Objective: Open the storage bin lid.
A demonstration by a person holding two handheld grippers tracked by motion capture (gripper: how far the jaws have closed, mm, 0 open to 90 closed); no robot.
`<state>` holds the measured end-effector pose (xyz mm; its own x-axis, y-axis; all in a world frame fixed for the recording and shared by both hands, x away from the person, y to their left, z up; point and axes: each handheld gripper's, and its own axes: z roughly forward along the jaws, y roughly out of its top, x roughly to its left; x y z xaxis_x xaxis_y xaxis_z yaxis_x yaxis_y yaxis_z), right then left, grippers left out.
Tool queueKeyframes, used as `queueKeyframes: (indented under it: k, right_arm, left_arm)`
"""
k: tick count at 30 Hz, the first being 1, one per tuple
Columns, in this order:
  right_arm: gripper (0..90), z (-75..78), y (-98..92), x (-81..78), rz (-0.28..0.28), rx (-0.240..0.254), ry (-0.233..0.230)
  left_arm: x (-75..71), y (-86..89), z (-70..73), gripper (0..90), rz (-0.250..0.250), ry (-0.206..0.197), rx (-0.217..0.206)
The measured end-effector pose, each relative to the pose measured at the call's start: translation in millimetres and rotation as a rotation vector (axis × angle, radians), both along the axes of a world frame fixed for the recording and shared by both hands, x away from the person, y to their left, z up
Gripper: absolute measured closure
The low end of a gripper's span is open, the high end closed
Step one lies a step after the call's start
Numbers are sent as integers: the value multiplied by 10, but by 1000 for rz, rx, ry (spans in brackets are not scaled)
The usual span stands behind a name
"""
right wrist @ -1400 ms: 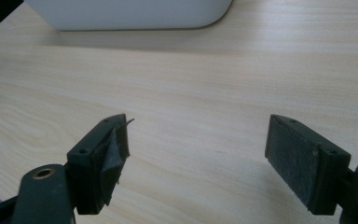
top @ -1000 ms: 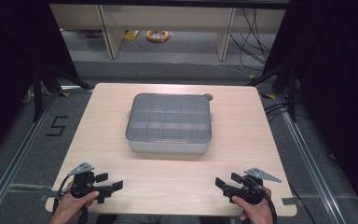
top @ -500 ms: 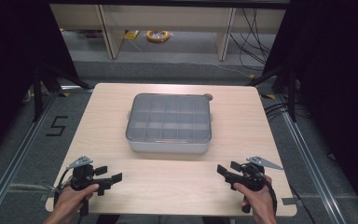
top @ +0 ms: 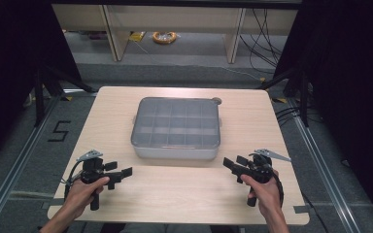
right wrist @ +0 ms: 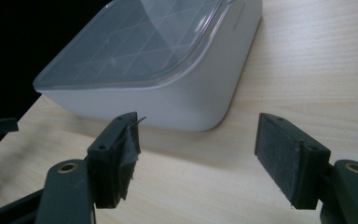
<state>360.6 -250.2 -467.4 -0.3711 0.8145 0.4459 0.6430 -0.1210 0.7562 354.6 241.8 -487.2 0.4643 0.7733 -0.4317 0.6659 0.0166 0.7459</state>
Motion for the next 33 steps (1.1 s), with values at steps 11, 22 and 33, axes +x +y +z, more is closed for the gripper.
queueKeyframes:
  k: [11, 22, 33]
  right_arm:
    - [322, 82, 34, 245, -25, 50, 24]
    - [325, 118, 52, 445, -23, 30, -5]
    - [332, 162, 69, 654, -36, 35, -4]
  left_arm:
    - [213, -3, 150, 147, 7, -13, -30]
    - [369, -18, 260, 148, 14, -31, -35]
    - [628, -8, 318, 158, 30, -4, -89]
